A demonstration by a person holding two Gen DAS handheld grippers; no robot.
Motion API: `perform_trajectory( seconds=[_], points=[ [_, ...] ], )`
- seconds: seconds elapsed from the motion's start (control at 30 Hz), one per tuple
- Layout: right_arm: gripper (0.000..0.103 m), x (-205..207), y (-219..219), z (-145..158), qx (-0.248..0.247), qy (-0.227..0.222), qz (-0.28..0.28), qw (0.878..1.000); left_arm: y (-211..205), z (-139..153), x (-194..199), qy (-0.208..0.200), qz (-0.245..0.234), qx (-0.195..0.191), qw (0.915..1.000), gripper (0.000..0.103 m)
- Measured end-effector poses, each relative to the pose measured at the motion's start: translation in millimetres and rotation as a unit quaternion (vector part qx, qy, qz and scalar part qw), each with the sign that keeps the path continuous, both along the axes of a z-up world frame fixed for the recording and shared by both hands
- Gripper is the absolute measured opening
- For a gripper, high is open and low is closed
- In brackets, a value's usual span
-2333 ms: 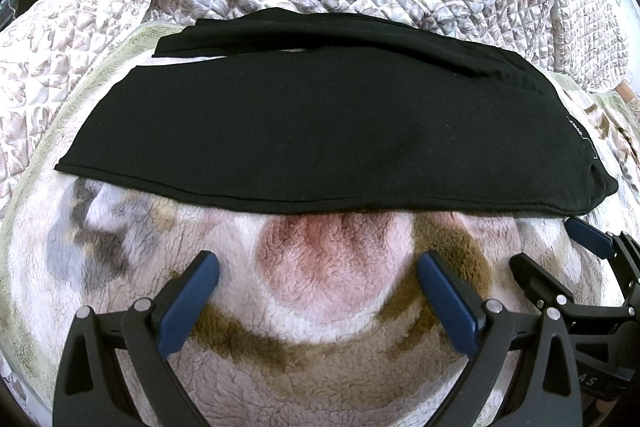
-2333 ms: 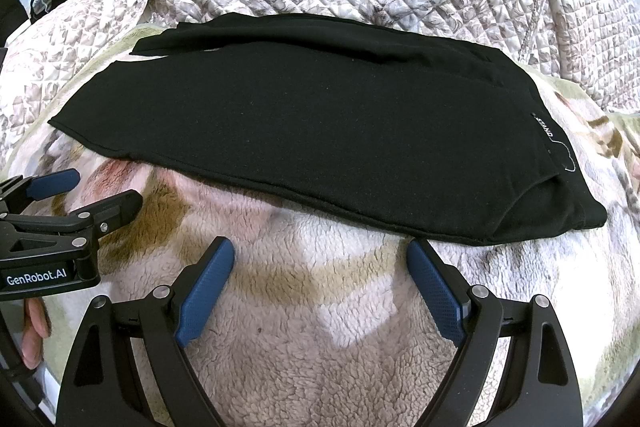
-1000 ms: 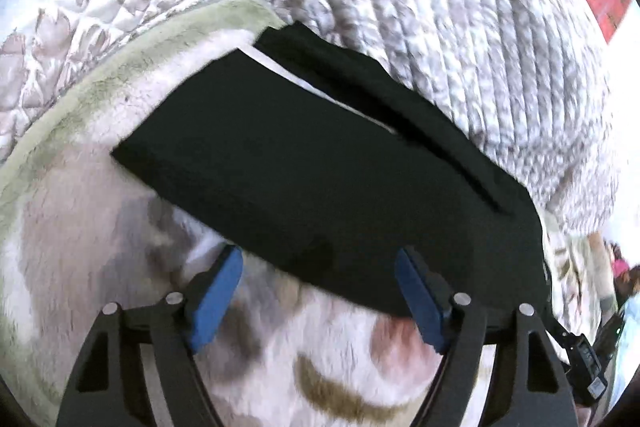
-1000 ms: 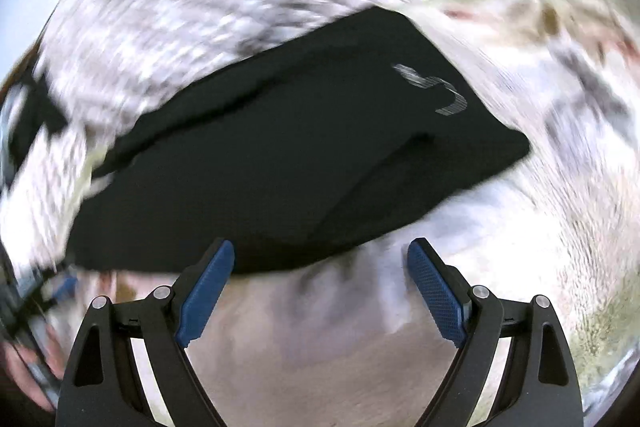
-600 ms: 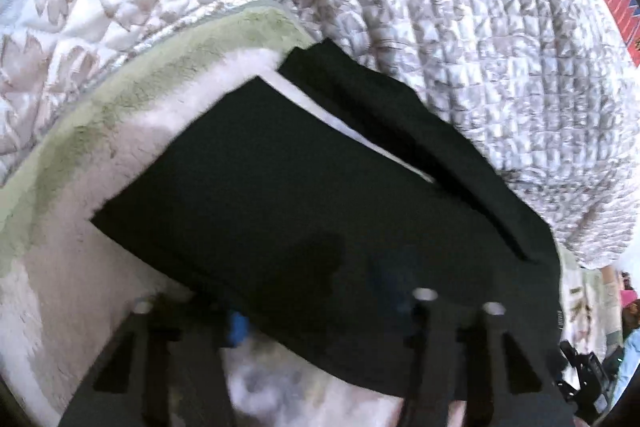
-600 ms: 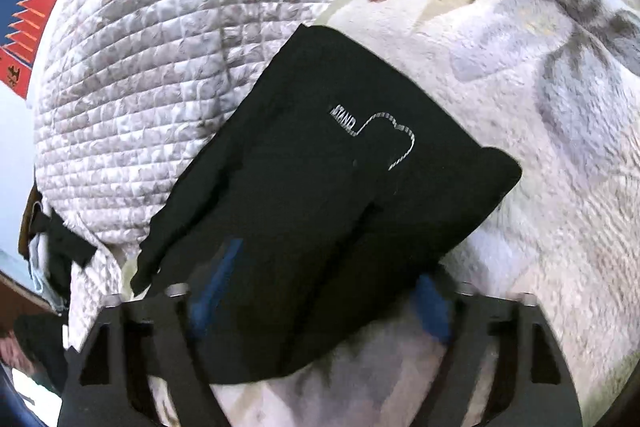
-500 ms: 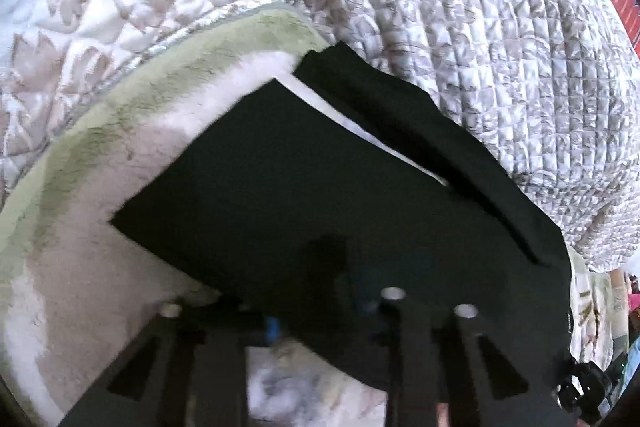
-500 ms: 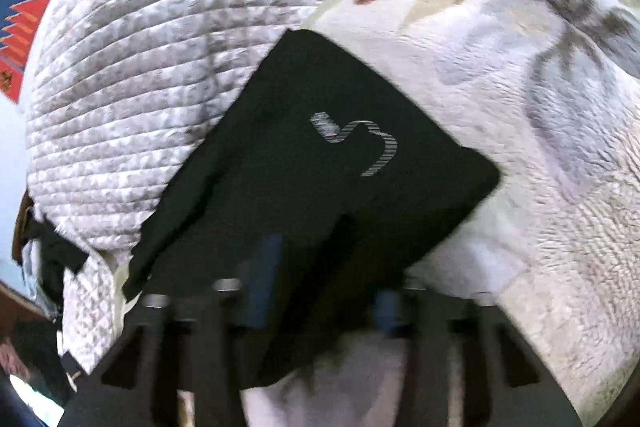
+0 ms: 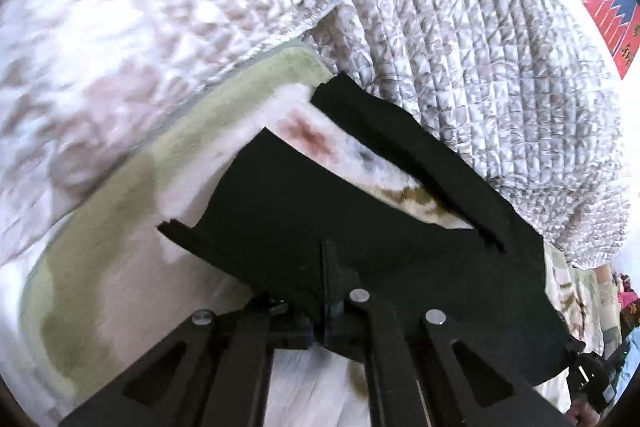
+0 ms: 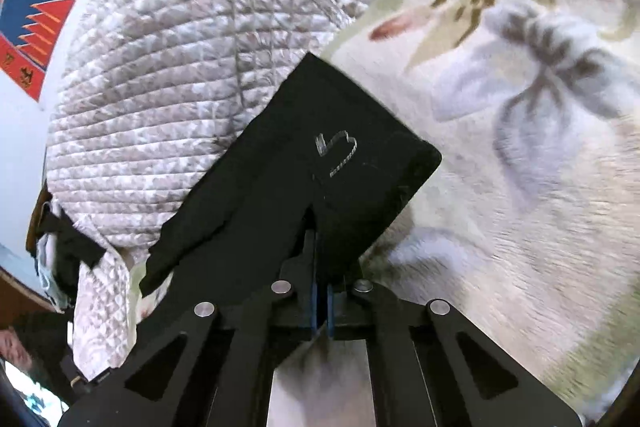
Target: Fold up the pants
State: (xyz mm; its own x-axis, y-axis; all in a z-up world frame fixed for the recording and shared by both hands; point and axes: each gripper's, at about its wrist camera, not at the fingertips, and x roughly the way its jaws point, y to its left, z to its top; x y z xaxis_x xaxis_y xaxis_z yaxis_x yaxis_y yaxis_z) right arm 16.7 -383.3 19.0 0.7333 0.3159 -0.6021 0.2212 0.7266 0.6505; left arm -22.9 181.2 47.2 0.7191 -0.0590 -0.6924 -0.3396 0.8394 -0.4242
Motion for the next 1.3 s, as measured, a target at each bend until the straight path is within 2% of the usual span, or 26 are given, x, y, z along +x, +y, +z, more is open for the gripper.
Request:
perform_trajectory(
  seconds=[0.17,0.27,0.33,0.4,0.47,0.53,0.6,0.67,0.73,0.9,1.0,1.1,1.13,1.2,1.3],
  points=[
    [0.001,-48,-13,-7,0.012,0.013,0.007,1.0,0,-1,-48,-0.001,-0.004,-0.004,1.0,0.004],
    [0.001,-78,-19,-7,0.013,0.012,0.004,1.0,-4,0,-65,-0.005,-0.011,0.01,0.9999,0.004],
    [0.001,-86,-21,-13,0.005,0.022,0.0,1.0,-7,-12,-68,0.013,-0.012,0.017,0.9997,0.004],
    [0.001,-87,-23,-33,0.01,0.057,-0.007,0.998,-10,-21,-69,0.032,-0.009,0.026,0.9991,0.004],
    [0.001,-90,-22,-42,0.019,0.071,-0.008,0.997,-10,-14,-77,0.015,-0.007,0.032,0.9993,0.004],
    [0.001,-98,-19,-33,0.012,0.053,-0.011,0.998,-9,-8,-84,0.003,-0.002,0.039,0.9992,0.004],
    [0.001,-100,-19,-24,0.0,0.042,-0.017,0.999,-7,-12,-85,0.01,0.001,0.039,0.9992,0.004],
    [0.001,-98,-18,-28,-0.012,0.055,-0.019,0.998,-8,-23,-82,0.034,0.0,0.036,0.9988,0.004],
    [0.001,-95,-16,-43,-0.003,0.079,-0.01,0.997,-7,-27,-85,0.041,0.003,0.041,0.9983,0.004],
    [0.002,-103,-16,-35,-0.017,0.059,-0.012,0.998,-8,-25,-96,0.034,0.007,0.055,0.9979,0.004],
    [0.002,-103,-16,-44,-0.021,0.072,-0.014,0.997,-7,-34,-93,0.051,0.01,0.052,0.9973,0.004],
    [0.002,-106,-18,-48,-0.019,0.073,-0.015,0.997,-10,-27,-96,0.038,0.005,0.07,0.9968,0.006],
    [0.003,-106,-18,-47,-0.02,0.072,-0.015,0.997,-9,-26,-96,0.039,0.005,0.07,0.9968,0.009],
    [0.007,-106,-19,-45,-0.02,0.08,-0.015,0.996,-3,-24,-98,0.044,0.021,0.07,0.9963,0.01],
    [0.027,-114,-20,-29,-0.054,0.073,-0.037,0.995,8,-14,-108,0.041,0.064,0.079,0.994,0.01]
  ],
)
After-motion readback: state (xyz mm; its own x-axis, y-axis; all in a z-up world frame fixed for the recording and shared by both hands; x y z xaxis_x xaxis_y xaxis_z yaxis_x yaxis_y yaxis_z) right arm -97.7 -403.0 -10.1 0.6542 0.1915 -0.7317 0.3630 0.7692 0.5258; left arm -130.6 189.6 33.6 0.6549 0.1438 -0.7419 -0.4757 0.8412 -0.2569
